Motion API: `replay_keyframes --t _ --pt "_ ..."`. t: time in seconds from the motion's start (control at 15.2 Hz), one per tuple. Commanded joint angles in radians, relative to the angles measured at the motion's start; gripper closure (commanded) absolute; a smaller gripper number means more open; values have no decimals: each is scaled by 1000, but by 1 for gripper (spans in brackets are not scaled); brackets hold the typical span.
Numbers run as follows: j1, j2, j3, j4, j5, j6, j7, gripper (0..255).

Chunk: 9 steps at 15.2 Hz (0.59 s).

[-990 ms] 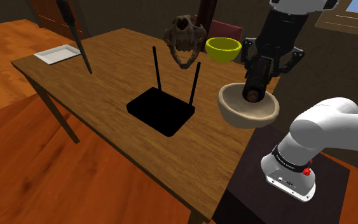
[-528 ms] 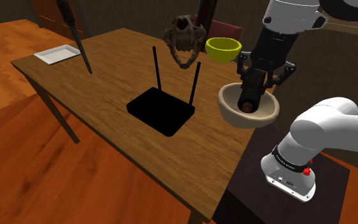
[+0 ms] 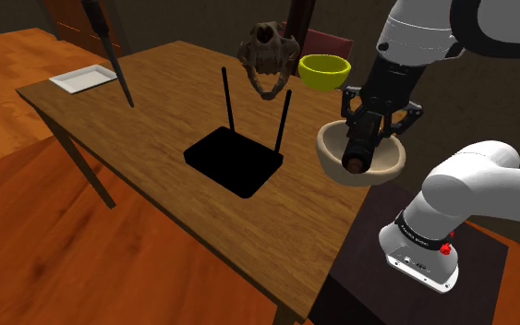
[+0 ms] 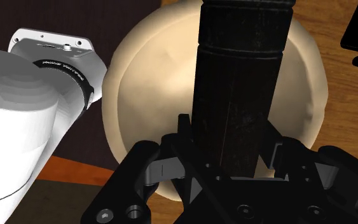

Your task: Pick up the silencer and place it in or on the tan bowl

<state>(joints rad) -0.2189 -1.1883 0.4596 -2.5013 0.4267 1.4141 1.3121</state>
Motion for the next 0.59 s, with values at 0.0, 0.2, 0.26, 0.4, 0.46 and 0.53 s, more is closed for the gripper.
replay_keyframes --t 0.0,0.2,0.26,0.4,0.46,0.53 --pt "0 1 1 -5 0 0 -1 255" --pt "1 0 1 -6 0 0 0 0" --pt "1 0 1 -6 -1 0 -1 0" --pt "0 1 1 -4 -1 -1 0 0" --pt "0 1 1 -4 -1 -1 0 0" --pt "0 1 1 -5 0 0 0 0"
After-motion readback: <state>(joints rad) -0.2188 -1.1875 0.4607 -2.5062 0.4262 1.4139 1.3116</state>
